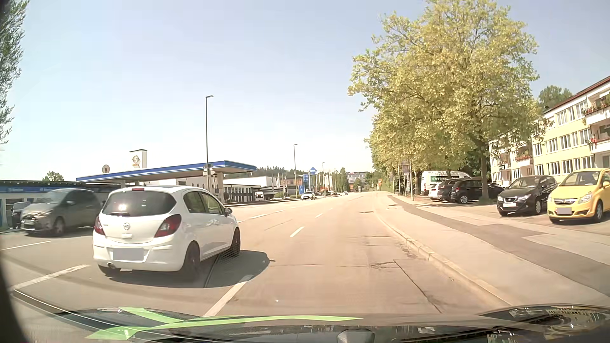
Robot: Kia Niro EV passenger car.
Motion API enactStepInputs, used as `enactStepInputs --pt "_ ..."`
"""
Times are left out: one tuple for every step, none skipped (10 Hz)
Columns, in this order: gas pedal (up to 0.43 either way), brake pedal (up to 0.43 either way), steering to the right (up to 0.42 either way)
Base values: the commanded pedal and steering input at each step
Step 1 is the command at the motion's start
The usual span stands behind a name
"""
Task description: Follow the waypoints while adhering to traffic rules and regulations
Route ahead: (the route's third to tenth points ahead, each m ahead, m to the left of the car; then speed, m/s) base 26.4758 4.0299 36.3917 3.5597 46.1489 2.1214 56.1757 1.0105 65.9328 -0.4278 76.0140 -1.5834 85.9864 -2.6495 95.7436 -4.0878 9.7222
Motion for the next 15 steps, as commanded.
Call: enactStepInputs --pt "0.169 0.0 0.015" --pt "0.169 0.0 0.015" --pt "0.169 0.0 0.014" --pt "0.169 0.0 0.014" --pt "0.169 0.0 0.013" --pt "0.169 0.0 0.013" --pt "0.169 0.0 0.013" --pt "0.169 0.0 0.012" --pt "0.169 0.0 0.013" --pt "0.169 0.0 0.012" --pt "0.169 0.0 0.012" --pt "0.169 0.0 0.012" --pt "0.169 0.0 0.012" --pt "0.169 0.0 0.012" --pt "0.169 0.0 0.012"
